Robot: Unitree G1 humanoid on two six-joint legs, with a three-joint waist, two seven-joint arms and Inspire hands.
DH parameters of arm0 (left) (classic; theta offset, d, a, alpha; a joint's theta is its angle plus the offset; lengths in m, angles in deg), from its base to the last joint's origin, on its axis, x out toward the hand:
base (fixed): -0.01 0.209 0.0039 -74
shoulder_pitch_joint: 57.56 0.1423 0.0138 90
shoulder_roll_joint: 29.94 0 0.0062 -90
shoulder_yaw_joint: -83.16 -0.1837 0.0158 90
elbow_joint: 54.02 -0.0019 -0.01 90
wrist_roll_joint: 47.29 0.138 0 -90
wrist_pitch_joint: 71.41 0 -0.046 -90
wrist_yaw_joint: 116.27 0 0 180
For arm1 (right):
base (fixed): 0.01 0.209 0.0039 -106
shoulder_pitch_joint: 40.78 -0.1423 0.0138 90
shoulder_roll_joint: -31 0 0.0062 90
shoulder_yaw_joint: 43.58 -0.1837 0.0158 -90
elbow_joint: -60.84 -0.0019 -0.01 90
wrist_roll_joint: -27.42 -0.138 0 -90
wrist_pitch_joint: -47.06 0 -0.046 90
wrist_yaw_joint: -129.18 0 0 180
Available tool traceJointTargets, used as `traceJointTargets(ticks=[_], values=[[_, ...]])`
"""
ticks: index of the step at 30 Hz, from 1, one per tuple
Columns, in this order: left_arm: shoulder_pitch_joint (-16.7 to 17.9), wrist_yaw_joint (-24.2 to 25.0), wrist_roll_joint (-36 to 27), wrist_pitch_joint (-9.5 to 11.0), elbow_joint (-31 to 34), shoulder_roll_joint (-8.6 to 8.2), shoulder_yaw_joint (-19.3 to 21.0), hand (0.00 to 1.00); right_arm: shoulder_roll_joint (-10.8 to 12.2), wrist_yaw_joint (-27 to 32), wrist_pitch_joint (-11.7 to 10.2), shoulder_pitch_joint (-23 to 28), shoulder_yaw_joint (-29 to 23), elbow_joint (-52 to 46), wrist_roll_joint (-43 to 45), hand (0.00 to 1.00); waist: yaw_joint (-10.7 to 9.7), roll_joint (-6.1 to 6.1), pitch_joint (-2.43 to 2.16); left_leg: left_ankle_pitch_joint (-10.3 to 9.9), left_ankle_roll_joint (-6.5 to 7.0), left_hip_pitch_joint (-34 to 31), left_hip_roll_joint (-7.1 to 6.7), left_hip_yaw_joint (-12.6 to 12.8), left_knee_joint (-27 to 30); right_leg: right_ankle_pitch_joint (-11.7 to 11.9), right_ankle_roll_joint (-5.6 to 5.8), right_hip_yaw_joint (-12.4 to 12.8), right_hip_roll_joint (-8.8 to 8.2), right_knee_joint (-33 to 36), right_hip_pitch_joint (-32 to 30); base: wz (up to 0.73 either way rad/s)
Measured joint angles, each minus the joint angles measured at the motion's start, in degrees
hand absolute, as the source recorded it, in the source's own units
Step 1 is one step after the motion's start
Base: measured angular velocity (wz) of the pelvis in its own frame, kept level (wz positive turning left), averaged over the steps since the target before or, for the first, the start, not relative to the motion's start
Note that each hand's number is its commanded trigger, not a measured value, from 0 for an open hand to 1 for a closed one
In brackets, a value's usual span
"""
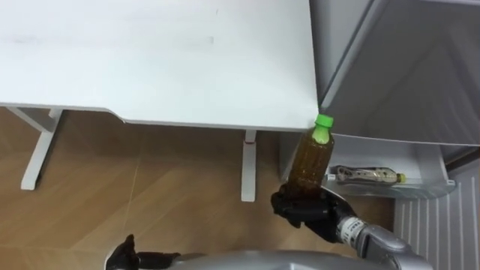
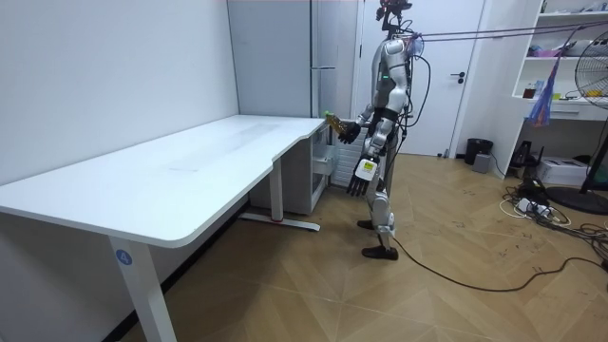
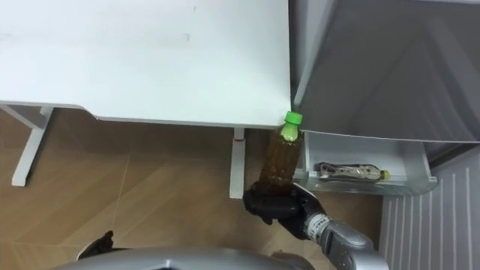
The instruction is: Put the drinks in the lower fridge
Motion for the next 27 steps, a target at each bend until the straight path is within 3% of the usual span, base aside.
traceJointTargets(ticks=[5, 19, 27], values=[[-0.52, 0.63, 2.17, -0.06, 0.04, -0.16, -0.88, 0.00, -0.55, 2.38, -0.01, -0.08, -0.18, 0.33, -4.33, 1.00, -0.24, 0.75, -0.13, 0.00, 0.00, -0.15, 0.03, 0.89, -0.19, 0.00, 0.01, 0.62, 0.04, 0.39, -0.91, -0.08], [-0.93, 0.46, 3.45, -0.05, -0.54, -0.65, -0.09, 0.00, -0.27, 9.37, -0.11, -0.11, -0.66, 8.47, -9.02, 1.00, -0.58, 0.72, -0.16, 0.01, 0.01, -0.01, 0.03, 1.34, 0.07, 0.02, 0.04, 0.74, 0.00, 0.17, -0.78, -0.01], [-0.58, 0.50, 3.35, -0.01, -0.62, -0.57, -0.07, 0.00, -0.16, 13.49, -0.66, -0.71, -1.60, 11.24, -27.21, 1.00, -1.32, 0.46, -0.13, 0.01, 0.00, 0.28, 0.04, 1.95, 0.13, 0.02, 0.04, 1.50, 0.13, 0.33, -0.79, -0.04]])
